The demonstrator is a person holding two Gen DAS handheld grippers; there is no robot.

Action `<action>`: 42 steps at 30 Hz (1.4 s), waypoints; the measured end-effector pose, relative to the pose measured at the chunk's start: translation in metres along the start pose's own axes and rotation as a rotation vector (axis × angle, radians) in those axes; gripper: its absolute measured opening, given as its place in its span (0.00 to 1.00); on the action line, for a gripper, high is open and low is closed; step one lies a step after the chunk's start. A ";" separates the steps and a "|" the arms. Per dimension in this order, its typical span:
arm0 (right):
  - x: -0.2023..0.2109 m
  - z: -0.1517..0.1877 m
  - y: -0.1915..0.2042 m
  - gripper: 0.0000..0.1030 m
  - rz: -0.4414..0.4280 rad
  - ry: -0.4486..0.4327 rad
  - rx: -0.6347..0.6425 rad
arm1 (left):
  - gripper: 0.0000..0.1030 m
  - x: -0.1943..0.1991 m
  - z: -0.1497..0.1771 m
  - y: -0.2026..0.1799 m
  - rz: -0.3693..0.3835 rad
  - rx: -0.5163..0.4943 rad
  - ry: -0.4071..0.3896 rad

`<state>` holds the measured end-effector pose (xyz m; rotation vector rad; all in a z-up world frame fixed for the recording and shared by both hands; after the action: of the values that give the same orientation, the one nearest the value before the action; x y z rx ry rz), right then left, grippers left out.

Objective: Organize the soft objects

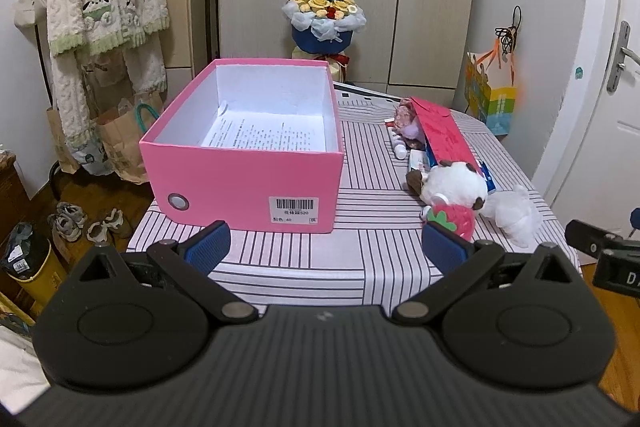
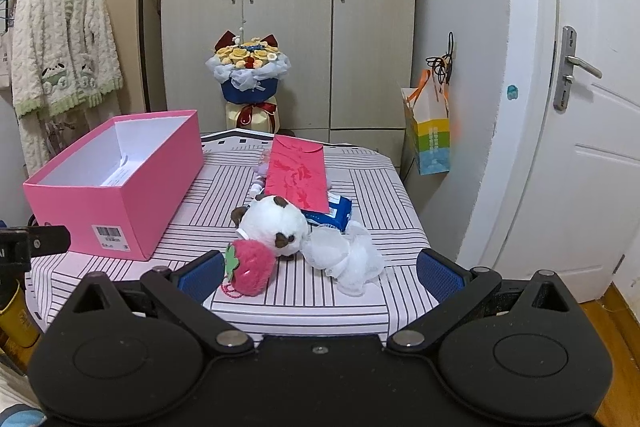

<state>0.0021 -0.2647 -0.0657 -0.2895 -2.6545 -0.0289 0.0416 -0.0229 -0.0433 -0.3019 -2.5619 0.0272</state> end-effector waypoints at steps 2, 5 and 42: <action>0.000 0.001 0.002 1.00 -0.001 0.000 0.003 | 1.00 0.000 0.000 0.000 -0.002 -0.005 0.002; 0.001 0.001 0.002 1.00 -0.002 -0.002 0.007 | 1.00 -0.002 0.001 -0.002 -0.003 -0.007 0.007; -0.068 0.005 -0.025 1.00 -0.082 -0.158 0.111 | 0.99 -0.097 0.009 -0.065 0.262 -0.044 -0.097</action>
<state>0.0541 -0.3023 -0.1008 -0.1518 -2.8109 0.1190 0.1028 -0.1069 -0.0968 -0.6660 -2.6032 0.0851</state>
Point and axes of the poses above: each gripper's, at about its wrist camera, not at the fingertips, and x roughly against the way its jaws point, y to its left, z to its underside, the point moved 6 cm from there along -x, roughly the way its jaws point, and after that the axes turned 2 degrees about z, right-handed, at the moved point
